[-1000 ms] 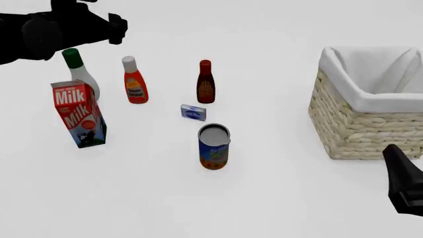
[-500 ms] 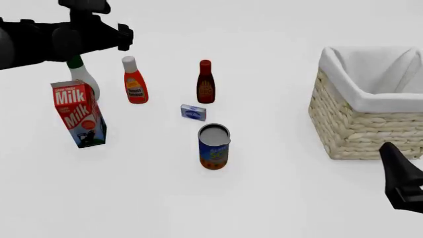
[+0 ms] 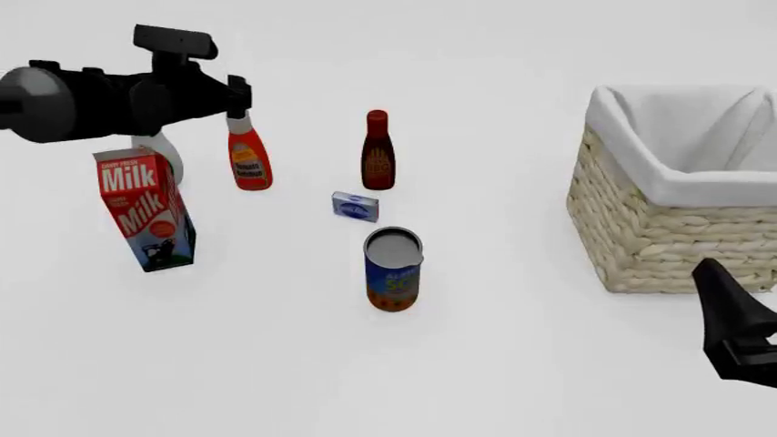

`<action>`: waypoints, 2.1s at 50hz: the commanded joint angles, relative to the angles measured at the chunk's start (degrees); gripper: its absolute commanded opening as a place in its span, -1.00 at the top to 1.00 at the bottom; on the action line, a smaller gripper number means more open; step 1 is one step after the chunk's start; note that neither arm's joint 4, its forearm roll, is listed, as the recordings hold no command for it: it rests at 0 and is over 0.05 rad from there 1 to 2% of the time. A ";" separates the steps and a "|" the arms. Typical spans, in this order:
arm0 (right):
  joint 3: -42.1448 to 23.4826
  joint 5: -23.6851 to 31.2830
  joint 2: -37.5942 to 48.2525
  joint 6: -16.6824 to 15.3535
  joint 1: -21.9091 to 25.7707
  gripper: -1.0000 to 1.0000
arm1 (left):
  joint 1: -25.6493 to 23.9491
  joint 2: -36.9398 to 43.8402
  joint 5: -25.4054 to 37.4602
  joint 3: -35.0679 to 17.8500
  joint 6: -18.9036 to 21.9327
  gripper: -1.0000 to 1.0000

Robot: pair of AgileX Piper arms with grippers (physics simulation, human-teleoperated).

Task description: Pick the ketchup and place it in the basket.

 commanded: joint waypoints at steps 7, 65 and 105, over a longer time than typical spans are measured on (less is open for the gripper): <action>0.00 -0.34 0.55 0.23 0.03 -1.00 | 0.21 3.24 -0.91 -1.07 -0.41 -1.00; 0.01 -1.96 3.08 1.10 -0.10 -1.00 | 0.28 9.98 -3.19 -3.48 -2.02 -1.00; 0.01 -4.31 6.26 1.80 -0.14 -1.00 | 0.33 14.84 -3.33 -7.13 -2.12 -1.00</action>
